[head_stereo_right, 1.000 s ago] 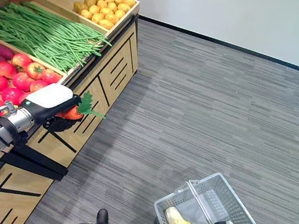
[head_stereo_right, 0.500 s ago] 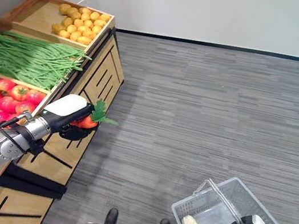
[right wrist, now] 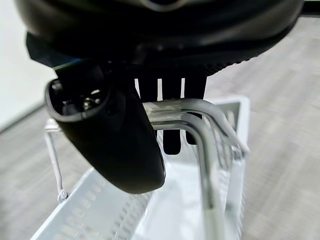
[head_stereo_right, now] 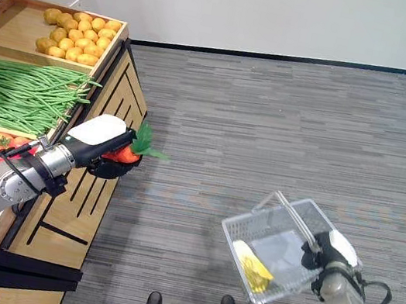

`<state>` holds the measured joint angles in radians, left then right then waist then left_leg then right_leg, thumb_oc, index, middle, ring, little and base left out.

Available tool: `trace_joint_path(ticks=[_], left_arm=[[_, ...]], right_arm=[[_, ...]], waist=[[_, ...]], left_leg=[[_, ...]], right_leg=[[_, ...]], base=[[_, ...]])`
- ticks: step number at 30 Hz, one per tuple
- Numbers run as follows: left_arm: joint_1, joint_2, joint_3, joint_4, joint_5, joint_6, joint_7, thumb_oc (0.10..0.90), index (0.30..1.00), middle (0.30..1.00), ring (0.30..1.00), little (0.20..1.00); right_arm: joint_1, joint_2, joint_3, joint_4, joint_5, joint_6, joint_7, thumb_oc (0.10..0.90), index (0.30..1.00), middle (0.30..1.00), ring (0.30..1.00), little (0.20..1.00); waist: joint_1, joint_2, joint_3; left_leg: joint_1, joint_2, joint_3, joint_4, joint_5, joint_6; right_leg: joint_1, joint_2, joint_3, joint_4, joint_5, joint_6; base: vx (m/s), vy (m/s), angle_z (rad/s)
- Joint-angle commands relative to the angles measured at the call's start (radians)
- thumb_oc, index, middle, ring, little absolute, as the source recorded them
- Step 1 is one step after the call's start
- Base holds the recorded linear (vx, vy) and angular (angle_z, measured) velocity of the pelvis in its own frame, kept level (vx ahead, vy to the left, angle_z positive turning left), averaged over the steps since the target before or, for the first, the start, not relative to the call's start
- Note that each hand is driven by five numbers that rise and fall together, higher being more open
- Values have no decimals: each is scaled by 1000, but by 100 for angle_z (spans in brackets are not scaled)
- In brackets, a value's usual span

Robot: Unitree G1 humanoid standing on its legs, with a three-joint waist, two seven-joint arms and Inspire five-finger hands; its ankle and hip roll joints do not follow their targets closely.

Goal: Get the vegetables into the basket

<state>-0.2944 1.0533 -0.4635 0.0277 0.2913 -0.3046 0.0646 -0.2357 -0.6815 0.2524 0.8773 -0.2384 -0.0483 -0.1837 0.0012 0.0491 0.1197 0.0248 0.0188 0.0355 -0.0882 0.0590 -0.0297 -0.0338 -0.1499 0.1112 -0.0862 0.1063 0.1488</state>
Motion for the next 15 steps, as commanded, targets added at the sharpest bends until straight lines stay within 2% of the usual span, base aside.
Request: trace_joint_path(ticks=[1,5,8,12,15], left_arm=[[-170,4,-9,-36,-57,-37,55,400,300,300,300,300],[-228,-38,-77,-36,-55,-36,45,400,300,300,300,300],[-270,-81,-122,-34,-56,-29,39,400,300,300,300,300],[-304,-111,-174,-22,-63,-27,25,400,300,300,300,300],[-348,-135,-250,7,-36,-25,1,400,300,300,300,300]], right_arm=[[-147,-55,19,-58,28,-59,-97,400,300,300,300,300],[-205,-6,50,-102,74,-71,-100,400,300,300,300,300],[-236,75,47,-154,188,-96,-108,400,300,300,300,300],[-260,96,67,-176,212,-100,-102,400,300,300,300,300],[-296,131,108,-185,235,-106,-92,400,300,300,300,300]], waist=[[4,-58,-95],[1,-58,-97],[-2,-54,-100],[-3,-52,-100],[-8,-47,-103]], left_leg=[[-37,13,-7,1,-32,-17],[-36,16,-4,1,-32,-19],[-36,19,-2,1,-30,-20],[-36,22,-1,1,-30,-23],[-32,25,1,1,-29,-25]], right_leg=[[-15,-23,-70,2,2,38],[-16,-21,-71,-1,5,39],[-18,-19,-71,-1,5,38],[-16,-18,-74,-1,5,39],[-11,-16,-75,-1,3,39]], base=[[0,0,0],[0,0,0],[0,0,0],[0,0,0],[0,0,0]])
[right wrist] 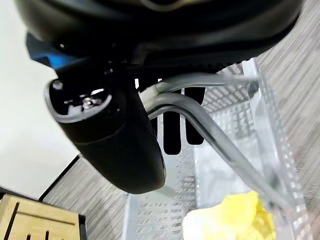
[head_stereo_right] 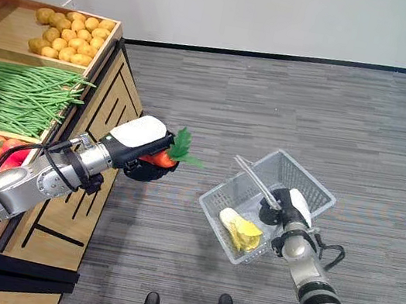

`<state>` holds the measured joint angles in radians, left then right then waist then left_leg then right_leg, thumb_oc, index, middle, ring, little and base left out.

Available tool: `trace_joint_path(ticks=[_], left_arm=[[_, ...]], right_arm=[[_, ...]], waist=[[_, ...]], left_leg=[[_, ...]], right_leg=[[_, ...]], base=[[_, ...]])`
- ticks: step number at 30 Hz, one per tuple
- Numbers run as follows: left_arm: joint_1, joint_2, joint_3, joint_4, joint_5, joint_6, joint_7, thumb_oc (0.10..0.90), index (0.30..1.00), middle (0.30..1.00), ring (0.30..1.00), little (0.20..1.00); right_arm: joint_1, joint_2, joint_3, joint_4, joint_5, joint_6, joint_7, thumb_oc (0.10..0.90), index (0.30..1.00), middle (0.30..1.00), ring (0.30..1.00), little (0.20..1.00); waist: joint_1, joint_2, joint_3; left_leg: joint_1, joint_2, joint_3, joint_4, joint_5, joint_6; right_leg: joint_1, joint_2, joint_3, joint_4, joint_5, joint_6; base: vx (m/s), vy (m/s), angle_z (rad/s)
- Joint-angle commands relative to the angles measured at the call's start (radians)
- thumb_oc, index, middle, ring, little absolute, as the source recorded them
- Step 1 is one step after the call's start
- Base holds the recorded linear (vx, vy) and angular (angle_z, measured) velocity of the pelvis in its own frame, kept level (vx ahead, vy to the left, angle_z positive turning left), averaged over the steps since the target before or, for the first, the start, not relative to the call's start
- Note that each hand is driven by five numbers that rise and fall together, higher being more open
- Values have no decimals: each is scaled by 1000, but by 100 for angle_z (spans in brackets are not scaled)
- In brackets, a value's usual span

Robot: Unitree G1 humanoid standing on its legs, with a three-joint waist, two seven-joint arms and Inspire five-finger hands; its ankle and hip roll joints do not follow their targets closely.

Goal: Get the vegetables into the basket

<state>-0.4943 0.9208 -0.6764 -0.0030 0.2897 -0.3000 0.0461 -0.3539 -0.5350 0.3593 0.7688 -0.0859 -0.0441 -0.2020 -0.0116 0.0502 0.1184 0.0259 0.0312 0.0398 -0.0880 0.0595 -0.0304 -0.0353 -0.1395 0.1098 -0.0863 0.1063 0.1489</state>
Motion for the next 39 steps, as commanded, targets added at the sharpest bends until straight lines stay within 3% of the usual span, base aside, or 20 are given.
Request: trace_joint_path(ticks=[1,9,11,21,28,39], left_arm=[[-167,-4,-61,44,-18,-30,11,400,300,300,300,300],[-235,-63,-179,134,60,-23,6,400,300,300,300,300],[-243,-120,-200,218,113,0,18,400,300,300,300,300],[-213,-287,-184,439,248,71,86,400,300,300,300,300],[-190,-343,-164,532,327,109,115,400,300,300,300,300],[-153,-348,-117,672,466,177,140,400,300,300,300,300]], right_arm=[[-190,-7,15,-78,84,-109,-70,400,300,300,300,300],[-258,57,86,-85,86,-105,-66,400,300,300,300,300],[-267,103,110,-92,106,-106,-63,400,300,300,300,300],[-250,240,152,-184,216,-132,-63,400,300,300,300,300],[-214,258,172,-309,294,-146,-39,400,300,300,300,300],[-145,212,217,-564,404,-165,43,400,300,300,300,300]], waist=[[4,-46,-103],[-1,-40,-105],[-9,-36,-106],[-20,-33,-108],[-27,-39,-111],[-33,-56,-117]], left_leg=[[-33,13,-3,1,-30,-24],[-33,16,11,1,-31,-27],[-32,17,15,1,-31,-26],[-35,14,27,1,-33,-22],[-34,15,39,1,-34,-21],[-21,29,58,1,-37,-24]], right_leg=[[-9,-26,-74,-1,3,39],[-17,-24,-68,-1,7,42],[-18,-25,-65,-1,9,42],[-27,-28,-59,-1,14,44],[-33,-29,-50,-1,17,47],[-33,-20,-40,-1,15,42]], base=[[0,0,0],[-3,-3,-2],[0,0,0],[-3,6,-5],[1,1,-1],[9,-7,-4]])
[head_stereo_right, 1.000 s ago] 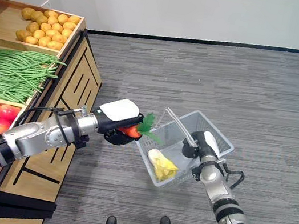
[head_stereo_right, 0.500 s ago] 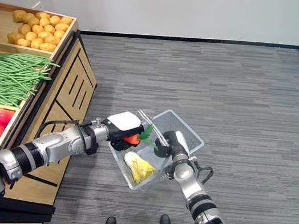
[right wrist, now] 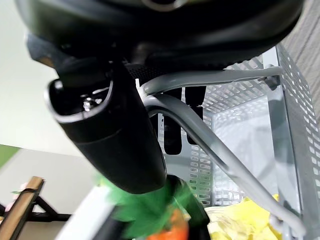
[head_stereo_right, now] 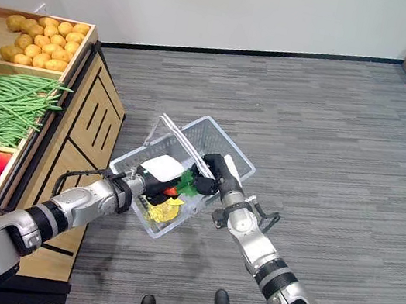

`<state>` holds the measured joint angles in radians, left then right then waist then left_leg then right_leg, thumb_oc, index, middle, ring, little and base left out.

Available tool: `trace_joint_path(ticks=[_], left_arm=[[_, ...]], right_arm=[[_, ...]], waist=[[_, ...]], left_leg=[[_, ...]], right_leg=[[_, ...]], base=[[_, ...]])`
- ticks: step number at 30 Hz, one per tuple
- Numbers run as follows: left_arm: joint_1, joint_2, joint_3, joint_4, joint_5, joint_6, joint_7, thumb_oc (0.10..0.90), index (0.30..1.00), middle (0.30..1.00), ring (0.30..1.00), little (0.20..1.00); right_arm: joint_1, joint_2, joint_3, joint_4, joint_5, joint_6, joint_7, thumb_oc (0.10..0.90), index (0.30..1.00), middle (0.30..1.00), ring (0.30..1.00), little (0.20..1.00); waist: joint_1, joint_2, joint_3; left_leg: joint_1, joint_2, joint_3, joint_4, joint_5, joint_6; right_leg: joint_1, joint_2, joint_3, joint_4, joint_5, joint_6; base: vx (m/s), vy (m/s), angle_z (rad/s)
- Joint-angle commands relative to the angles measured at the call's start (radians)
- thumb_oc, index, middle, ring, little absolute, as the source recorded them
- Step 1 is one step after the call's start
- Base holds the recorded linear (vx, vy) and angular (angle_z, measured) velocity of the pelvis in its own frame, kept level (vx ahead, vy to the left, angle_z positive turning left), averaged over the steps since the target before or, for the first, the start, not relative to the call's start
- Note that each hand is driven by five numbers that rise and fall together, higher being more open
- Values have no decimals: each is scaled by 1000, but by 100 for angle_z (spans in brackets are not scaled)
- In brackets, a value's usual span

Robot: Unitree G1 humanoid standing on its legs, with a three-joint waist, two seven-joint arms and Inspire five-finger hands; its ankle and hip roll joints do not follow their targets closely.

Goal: Get the vegetables into the basket

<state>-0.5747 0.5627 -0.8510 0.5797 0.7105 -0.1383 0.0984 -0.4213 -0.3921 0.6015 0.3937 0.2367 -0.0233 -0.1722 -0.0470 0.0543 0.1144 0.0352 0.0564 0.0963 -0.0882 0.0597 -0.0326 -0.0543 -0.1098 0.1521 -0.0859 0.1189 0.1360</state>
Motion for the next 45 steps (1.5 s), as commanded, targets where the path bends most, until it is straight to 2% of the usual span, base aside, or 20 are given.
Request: trace_joint_path(ticks=[1,4,5,6,7,12,17,20,21,23,24,26,31,33,34,36,39,41,42,45], left_arm=[[-65,13,72,109,65,25,92,400,300,300,300,300],[-58,14,80,120,73,31,94,400,300,300,300,300],[-49,15,94,146,96,48,99,494,432,432,432,432],[-47,15,102,159,103,59,104,724,753,753,753,753],[-41,10,115,176,111,71,110,900,1000,1000,1000,1000],[-25,0,135,192,134,88,118,900,1000,1000,1000,1000],[22,-1,171,86,73,56,125,900,1000,1000,1000,1000],[83,-7,209,-39,-42,15,129,900,1000,1000,1000,1000],[83,-7,209,-40,-42,15,128,900,1000,1000,1000,1000],[145,-2,233,-144,-134,-31,109,900,1000,1000,1000,1000],[149,1,234,-149,-137,-30,106,900,1000,1000,1000,1000],[225,12,261,-254,-232,-69,88,900,1000,1000,1000,1000],[325,34,309,-350,-360,-100,47,900,1000,1000,1000,1000],[420,39,366,-369,-484,-114,4,900,1000,1000,1000,1000],[422,40,367,-371,-485,-113,2,900,1000,1000,1000,1000],[494,42,403,-320,-573,-105,-41,900,1000,1000,1000,1000],[542,36,429,-249,-596,-91,-60,900,1000,1000,1000,1000],[612,0,486,-92,-625,-67,-86,900,1000,1000,1000,1000],[612,-1,486,-89,-624,-68,-85,900,1000,1000,1000,1000],[638,-41,509,99,-573,-48,-98,900,1000,1000,1000,1000]], right_arm=[[-59,57,-17,-231,97,-188,32,400,300,300,300,300],[-50,49,-15,-250,104,-187,39,400,300,300,300,300],[-36,39,-9,-285,113,-189,53,400,300,300,300,300],[-32,34,-7,-299,114,-189,57,400,300,300,300,300],[-26,30,-7,-312,113,-188,58,400,300,300,300,300],[-12,10,-8,-328,85,-186,58,400,300,300,300,300],[43,-1,-46,-265,31,-171,51,400,300,300,300,300],[87,-2,-92,-199,-2,-163,33,400,300,300,300,300],[87,-2,-92,-199,-2,-163,33,400,300,300,300,300],[127,-8,-142,-145,-49,-156,16,400,300,300,300,300],[128,-7,-141,-145,-50,-156,16,400,300,300,300,300],[167,-5,-193,-83,-87,-152,-5,400,300,300,300,300],[217,-4,-263,6,-145,-145,-37,400,300,300,300,300],[255,-11,-320,88,-189,-130,-53,400,300,300,300,300],[255,-10,-319,88,-189,-131,-53,400,300,300,300,300],[288,-18,-387,193,-200,-119,-62,400,300,300,300,300],[308,-22,-428,259,-207,-119,-66,400,300,300,300,300],[345,-32,-485,343,-216,-116,-64,400,300,300,300,300],[345,-33,-484,345,-216,-117,-64,400,300,300,300,300],[366,-41,-518,415,-209,-117,-57,400,300,300,300,300]], waist=[[2,-62,-112],[2,-62,-112],[2,-64,-112],[1,-65,-112],[2,-66,-112],[2,-67,-111],[8,-68,-117],[15,-70,-122],[15,-70,-123],[23,-70,-125],[22,-71,-127],[32,-72,-130],[44,-74,-131],[54,-72,-131],[52,-72,-132],[60,-71,-132],[65,-70,-134],[72,-70,-133],[71,-69,-134],[74,-68,-131]], left_leg=[[-29,6,3,1,-37,-23],[-27,7,4,1,-37,-24],[-26,9,6,1,-37,-25],[-27,10,7,1,-37,-26],[-27,11,8,1,-36,-26],[-28,13,8,1,-35,-28],[-27,14,-1,1,-34,-27],[-26,12,-15,1,-34,-27],[-26,12,-15,1,-34,-27],[-25,11,-27,1,-34,-26],[-25,11,-28,1,-34,-26],[-25,9,-42,1,-34,-24],[-28,7,-59,1,-30,-24],[-30,6,-70,1,-27,-23],[-30,6,-71,1,-27,-23],[-34,4,-80,1,-22,-23],[-34,3,-90,1,-19,-22],[-39,1,-101,1,-13,-21],[-39,1,-101,1,-14,-21],[-43,1,-110,1,-9,-21]], right_leg=[[-13,-47,-82,-1,1,54],[-12,-46,-82,-1,1,54],[-11,-45,-83,-1,0,52],[-11,-44,-83,-1,0,52],[-11,-44,-83,-1,0,51],[-11,-44,-83,-1,0,50],[0,-45,-96,-1,-6,49],[9,-46,-105,-1,-10,45],[9,-46,-106,-1,-10,45],[18,-47,-114,-1,-16,43],[18,-47,-115,-1,-16,42],[26,-48,-125,-1,-20,40],[33,-48,-138,-1,-24,36],[39,-49,-148,-1,-26,32],[39,-49,-149,-1,-26,32],[41,-48,-158,-1,-26,29],[45,-48,-167,-1,-27,28],[46,-48,-173,-1,-26,28],[47,-48,-174,-1,-27,28],[46,-48,-179,-1,-26,27]], base=[[0,0,0],[0,0,0],[0,0,0],[0,0,0],[0,0,0],[0,0,0],[0,0,0],[10,-8,6],[21,-4,5],[19,-6,4],[12,-9,5],[11,-10,7],[2,-10,9],[-3,-13,14],[-11,-21,7],[-12,-17,11],[4,-17,15],[2,-15,10],[2,-13,9],[-6,-11,13]])
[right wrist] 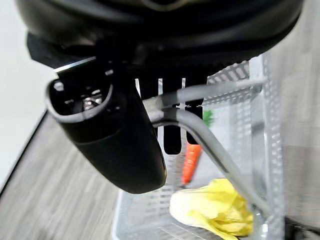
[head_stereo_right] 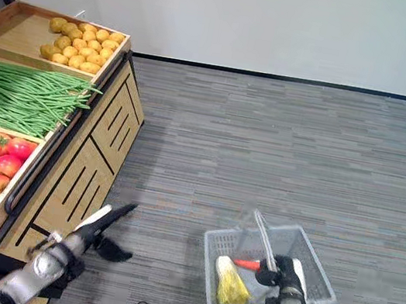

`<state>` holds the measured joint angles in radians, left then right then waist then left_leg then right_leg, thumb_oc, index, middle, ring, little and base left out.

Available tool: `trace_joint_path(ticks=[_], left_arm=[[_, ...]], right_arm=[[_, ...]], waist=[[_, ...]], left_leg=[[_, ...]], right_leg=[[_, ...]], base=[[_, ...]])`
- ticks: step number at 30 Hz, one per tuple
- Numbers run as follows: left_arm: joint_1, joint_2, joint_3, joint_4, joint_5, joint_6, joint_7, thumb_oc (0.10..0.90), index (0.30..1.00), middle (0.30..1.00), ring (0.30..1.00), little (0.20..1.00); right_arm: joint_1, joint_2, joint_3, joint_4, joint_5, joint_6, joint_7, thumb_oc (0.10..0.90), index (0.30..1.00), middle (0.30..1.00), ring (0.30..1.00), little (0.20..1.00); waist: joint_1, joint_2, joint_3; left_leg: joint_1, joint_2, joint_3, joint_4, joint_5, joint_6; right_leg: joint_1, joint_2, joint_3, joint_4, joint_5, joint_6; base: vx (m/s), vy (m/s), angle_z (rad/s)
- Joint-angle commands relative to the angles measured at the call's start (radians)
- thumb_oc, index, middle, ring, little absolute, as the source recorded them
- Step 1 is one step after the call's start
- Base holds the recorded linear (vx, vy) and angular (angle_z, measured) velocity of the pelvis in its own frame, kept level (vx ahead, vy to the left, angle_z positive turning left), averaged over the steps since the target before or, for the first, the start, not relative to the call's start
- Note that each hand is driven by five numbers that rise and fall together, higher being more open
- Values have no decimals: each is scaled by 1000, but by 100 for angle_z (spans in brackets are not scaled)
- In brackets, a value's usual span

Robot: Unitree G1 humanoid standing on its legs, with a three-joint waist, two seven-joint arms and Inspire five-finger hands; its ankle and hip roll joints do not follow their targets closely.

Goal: Get the vegetables into the basket

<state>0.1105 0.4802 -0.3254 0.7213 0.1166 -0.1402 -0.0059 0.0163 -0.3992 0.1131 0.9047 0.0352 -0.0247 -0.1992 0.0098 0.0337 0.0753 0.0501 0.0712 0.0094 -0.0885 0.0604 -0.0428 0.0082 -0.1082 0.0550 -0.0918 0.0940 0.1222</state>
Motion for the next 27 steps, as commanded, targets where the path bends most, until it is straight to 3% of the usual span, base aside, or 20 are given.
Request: trace_joint_path(ticks=[1,4,7,11,13,15,17,19,23,27], left_arm=[[-40,4,-7,95,64,-35,12,900,1000,1000,1000,1000],[-40,-95,42,415,181,18,62,900,1000,1000,1000,1000],[-23,-143,122,533,176,53,104,900,1000,1000,1000,1000],[-23,-162,217,540,49,72,135,900,1000,1000,1000,1000],[-25,-165,225,541,20,71,141,900,1000,1000,1000,1000],[-41,-175,220,533,-5,71,150,900,1000,1000,1000,1000],[-58,-192,225,542,-35,74,157,900,1000,1000,1000,1000],[-69,-201,218,541,-32,73,159,900,1000,1000,1000,1000],[-53,-196,201,531,-9,71,157,900,1000,1000,1000,1000],[-55,-172,191,535,20,70,152,900,1000,1000,1000,1000]], right_arm=[[-60,-34,-53,-34,10,-120,-27,400,300,300,300,300],[-33,-38,-84,103,25,-116,-23,400,300,300,300,300],[-9,-41,-81,121,6,-111,-14,400,300,300,300,300],[30,-51,-60,26,-20,-113,2,400,300,300,300,300],[30,-51,-49,27,-18,-116,7,400,300,300,300,300],[15,-52,-46,39,-4,-119,-3,400,300,300,300,300],[-3,-56,-55,54,15,-125,-21,400,300,300,300,300],[-7,-48,-56,55,28,-116,-21,400,300,300,300,300],[-7,-37,-61,69,25,-107,-20,400,300,300,300,300],[-29,-24,-62,101,12,-100,-19,400,300,300,300,300]], waist=[[17,-47,-89],[16,-51,-80],[18,-55,-68],[28,-58,-21],[37,-60,-10],[55,-58,5],[44,-67,20],[17,-76,10],[21,-69,-6],[33,-89,2]], left_leg=[[-61,-13,-24,1,-7,-10],[-65,-8,-22,1,-8,-11],[-57,-4,-30,1,-10,-10],[-85,22,-78,50,-2,-18],[-104,27,-104,67,10,-27],[-151,34,-155,65,57,-63],[-169,38,-94,127,38,-60],[-132,45,66,169,-44,-41],[-111,9,70,91,-37,-14],[-108,-33,62,78,-56,26]], right_leg=[[-19,-48,-83,4,0,41],[-25,-43,-79,4,-2,37],[-17,-38,-74,13,-12,28],[-66,-3,-82,154,-88,-7],[-57,6,-106,144,-90,-19],[-36,17,-172,101,-86,-30],[-24,-2,-210,82,-67,-27],[-38,-39,-261,63,-39,-16],[-43,-55,-277,70,-30,3],[-63,-102,-266,161,-44,22]], base=[[-13,-20,10],[-3,-28,1],[26,-66,-2],[-42,-136,8],[-75,-238,45],[-127,-254,71],[-134,-55,141],[-139,131,99],[21,197,76],[30,260,33]])
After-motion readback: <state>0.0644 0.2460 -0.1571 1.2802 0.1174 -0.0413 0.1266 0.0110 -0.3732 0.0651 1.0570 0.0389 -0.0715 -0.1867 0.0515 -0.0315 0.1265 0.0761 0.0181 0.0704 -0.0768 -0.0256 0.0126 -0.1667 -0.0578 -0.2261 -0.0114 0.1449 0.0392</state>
